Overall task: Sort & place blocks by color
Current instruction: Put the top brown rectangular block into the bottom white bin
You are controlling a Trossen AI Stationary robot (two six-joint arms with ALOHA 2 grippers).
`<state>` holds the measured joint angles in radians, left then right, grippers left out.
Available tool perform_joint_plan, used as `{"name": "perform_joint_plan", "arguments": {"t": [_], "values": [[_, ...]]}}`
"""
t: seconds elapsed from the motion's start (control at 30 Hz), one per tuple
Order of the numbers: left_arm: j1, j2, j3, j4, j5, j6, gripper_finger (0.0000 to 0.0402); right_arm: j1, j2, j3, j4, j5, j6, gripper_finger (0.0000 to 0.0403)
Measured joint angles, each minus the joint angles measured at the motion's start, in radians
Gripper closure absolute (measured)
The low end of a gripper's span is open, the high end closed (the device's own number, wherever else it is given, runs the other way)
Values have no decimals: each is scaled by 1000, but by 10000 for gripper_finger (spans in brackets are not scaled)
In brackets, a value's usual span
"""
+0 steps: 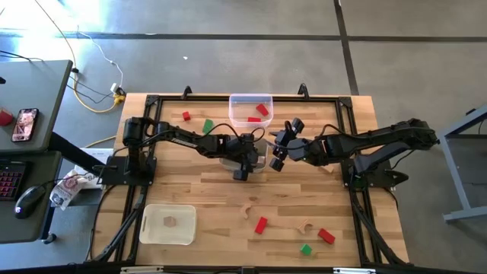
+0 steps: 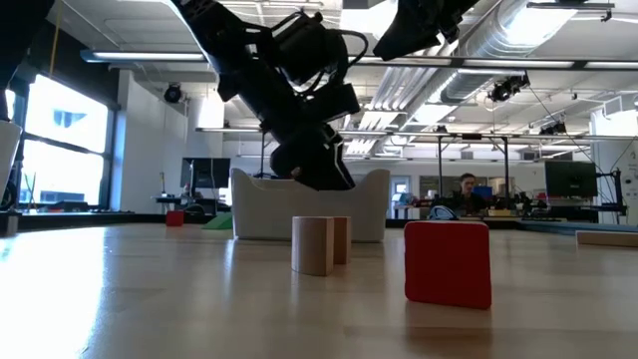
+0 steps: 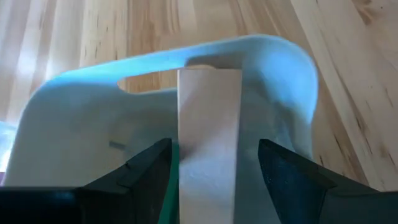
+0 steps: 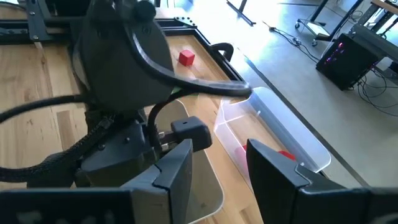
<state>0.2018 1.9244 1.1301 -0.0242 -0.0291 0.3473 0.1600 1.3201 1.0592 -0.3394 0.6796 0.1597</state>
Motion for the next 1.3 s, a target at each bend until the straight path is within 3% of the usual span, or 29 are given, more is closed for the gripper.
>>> {"name": "perform_joint_plan", "arguments": {"t": [0.3,0.6,0.97,1.3], "values": [[3,11,1,9,-1,4,187,0,0,0,0,-1,0,263],[3,11,1,27,-8,4,305,0,0,0,0,-2,0,263],[1,9,2,33,-20,3,308,0,0,0,-45,-2,43,263],[0,-26,66,-14,-76,1,308,0,0,0,-189,-2,167,263]]}}
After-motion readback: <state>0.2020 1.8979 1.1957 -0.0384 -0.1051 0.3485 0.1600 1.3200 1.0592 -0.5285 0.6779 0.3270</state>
